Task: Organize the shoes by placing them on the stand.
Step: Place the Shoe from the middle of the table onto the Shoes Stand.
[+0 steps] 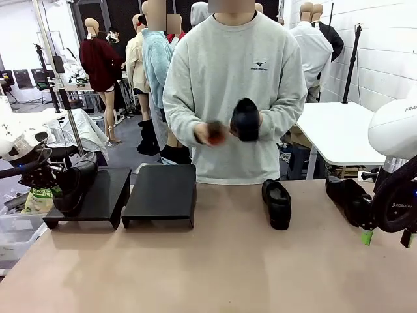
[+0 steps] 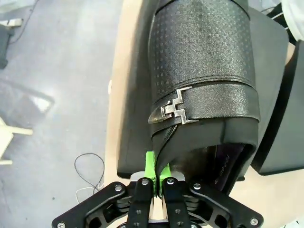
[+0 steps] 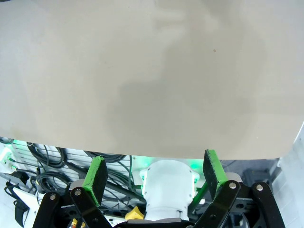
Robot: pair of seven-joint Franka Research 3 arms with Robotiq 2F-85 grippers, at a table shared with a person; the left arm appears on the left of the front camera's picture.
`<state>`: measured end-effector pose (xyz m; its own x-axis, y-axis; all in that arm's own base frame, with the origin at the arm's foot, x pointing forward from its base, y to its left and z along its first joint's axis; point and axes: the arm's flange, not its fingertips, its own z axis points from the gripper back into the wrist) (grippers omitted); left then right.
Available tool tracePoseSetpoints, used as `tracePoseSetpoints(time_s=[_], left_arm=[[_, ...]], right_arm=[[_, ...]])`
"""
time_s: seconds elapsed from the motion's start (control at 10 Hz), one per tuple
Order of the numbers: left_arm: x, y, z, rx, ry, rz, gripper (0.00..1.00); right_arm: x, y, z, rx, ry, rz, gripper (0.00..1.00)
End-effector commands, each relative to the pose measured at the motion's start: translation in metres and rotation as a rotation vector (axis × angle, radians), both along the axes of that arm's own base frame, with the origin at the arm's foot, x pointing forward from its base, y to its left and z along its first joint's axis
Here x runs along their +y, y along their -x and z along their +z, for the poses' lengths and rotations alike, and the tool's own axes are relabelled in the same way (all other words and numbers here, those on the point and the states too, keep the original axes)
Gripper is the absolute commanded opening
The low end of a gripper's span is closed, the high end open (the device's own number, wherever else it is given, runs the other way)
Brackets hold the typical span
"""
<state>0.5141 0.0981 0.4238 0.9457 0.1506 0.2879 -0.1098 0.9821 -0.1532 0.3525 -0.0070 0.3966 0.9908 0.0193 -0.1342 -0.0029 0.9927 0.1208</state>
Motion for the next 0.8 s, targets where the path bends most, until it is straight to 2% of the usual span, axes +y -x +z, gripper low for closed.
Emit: tracePoseSetpoints(time_s=[0.0,0.1,0.2,0.6,0.7], left_arm=[[0.0097,-0.0088,0.0033,-0.004,0.017,0.016,0.0],[0.0113,-0.0092,0.0035,-0.002,0.019,0.022,0.0],[0.0123,-0.0088,0.0047,0.011,0.029,0.02,0.05],[0.0097,-0.0133,0.0092,-0.002,0.012,-0.002,0.85],[0.0106,-0.0139,0.011,0.0,0.004,0.001,1.0]], right_arm=[[0.0017,-0.0001,-0.0005,0.004,0.005,-0.007,1.0],[0.0017,-0.0001,-0.0005,0.004,0.005,-0.007,1.0],[0.0017,-0.0001,-0.0005,0.004,0.005,-0.007,1.0],[0.0017,-0.0001,-0.0005,0.004,0.005,-0.007,1.0],[0.0017,-0.0001,-0.0005,0.004,0.005,-0.007,1.0]])
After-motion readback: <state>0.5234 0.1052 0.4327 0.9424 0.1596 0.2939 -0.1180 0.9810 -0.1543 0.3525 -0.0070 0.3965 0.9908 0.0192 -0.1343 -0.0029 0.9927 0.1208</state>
